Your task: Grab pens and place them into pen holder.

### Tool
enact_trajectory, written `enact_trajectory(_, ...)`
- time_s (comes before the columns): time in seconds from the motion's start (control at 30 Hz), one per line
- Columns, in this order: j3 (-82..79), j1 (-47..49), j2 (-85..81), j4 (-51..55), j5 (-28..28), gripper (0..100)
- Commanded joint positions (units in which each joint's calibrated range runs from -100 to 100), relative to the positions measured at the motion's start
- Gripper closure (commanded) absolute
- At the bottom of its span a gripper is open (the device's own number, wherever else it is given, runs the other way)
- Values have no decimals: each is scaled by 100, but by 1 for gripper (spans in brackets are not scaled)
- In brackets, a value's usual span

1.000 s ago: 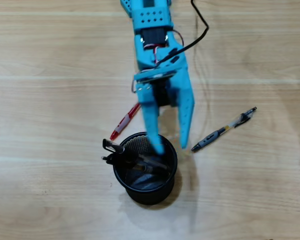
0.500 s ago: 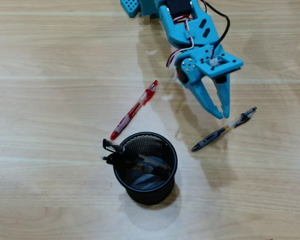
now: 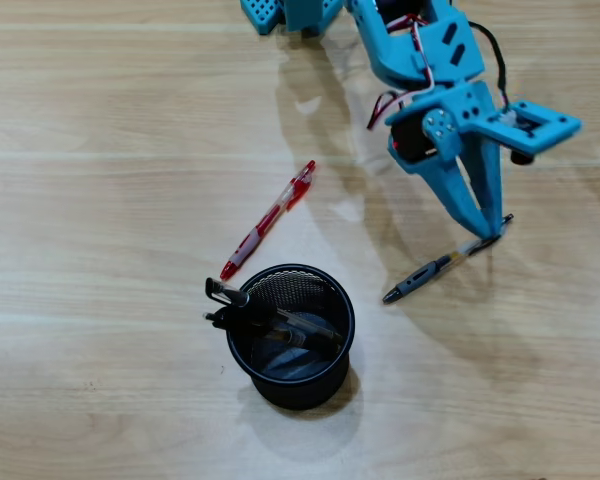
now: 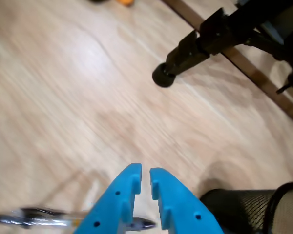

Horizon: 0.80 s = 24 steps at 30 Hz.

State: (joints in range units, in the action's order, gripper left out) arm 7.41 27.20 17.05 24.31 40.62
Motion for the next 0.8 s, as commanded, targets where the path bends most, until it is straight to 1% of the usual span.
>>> enact_trajectory(0.0,1030,199,282,699,-783,97)
enact_trajectory(0.07,1282,308,349,1267,-1225,97)
enact_trajectory(0.13,1390,371,357,2016,-1540,95)
enact_trajectory(0.37,1417,435,425,4289,-2206,92)
enact_trajectory(0.43,1426,462,425,4556,-2429,92)
enact_trajectory(0.53,1417,435,450,4694,-2607,92)
enact_trajectory(0.63,1480,380,551,4651,-2668,92)
enact_trajectory(0.77,2156,344,1189,4625,-2724,93)
